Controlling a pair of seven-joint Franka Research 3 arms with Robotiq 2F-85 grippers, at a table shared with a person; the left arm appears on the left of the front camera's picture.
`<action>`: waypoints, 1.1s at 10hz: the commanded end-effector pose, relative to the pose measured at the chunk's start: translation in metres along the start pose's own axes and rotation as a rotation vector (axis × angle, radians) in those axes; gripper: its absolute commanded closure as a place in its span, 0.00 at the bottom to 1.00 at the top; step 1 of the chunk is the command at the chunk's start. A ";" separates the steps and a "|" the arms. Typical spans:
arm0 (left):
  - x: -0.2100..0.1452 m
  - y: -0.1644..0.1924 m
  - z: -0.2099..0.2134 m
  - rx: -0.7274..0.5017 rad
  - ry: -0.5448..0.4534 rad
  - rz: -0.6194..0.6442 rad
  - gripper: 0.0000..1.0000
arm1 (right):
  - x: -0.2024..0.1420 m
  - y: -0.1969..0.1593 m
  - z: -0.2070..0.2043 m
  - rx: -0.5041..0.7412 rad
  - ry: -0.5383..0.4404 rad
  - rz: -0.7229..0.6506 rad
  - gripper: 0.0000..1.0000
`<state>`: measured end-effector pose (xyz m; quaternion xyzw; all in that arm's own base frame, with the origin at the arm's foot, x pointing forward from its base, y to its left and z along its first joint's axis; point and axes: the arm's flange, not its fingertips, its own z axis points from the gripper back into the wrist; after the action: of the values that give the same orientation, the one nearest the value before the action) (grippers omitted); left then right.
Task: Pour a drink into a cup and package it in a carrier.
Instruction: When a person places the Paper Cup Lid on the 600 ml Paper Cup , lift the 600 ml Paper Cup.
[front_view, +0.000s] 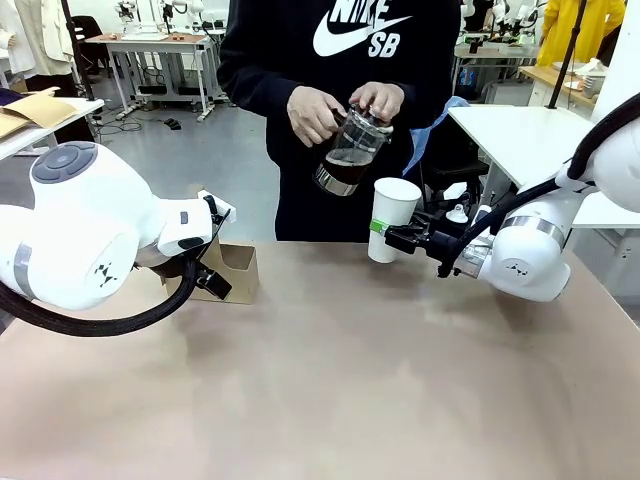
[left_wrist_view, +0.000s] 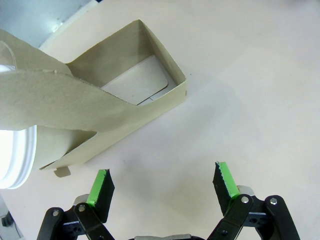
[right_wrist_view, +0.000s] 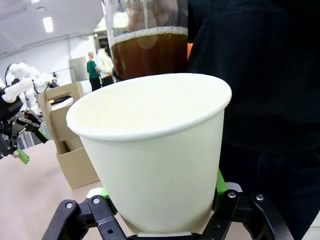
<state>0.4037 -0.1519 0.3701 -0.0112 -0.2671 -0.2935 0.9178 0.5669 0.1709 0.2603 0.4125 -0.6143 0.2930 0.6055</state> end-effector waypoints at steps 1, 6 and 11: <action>0.000 0.000 0.000 -0.001 -0.001 0.000 0.00 | 0.004 0.002 -0.002 -0.007 -0.005 -0.001 0.20; 0.000 0.000 0.000 -0.001 -0.001 0.000 0.00 | 0.004 0.002 -0.002 -0.007 -0.005 -0.001 0.20; 0.000 0.000 0.000 -0.001 -0.001 0.000 0.00 | 0.004 0.002 -0.002 -0.007 -0.005 -0.001 0.20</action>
<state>0.4037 -0.1519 0.3701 -0.0112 -0.2671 -0.2935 0.9178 0.5669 0.1708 0.2603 0.4124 -0.6143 0.2931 0.6055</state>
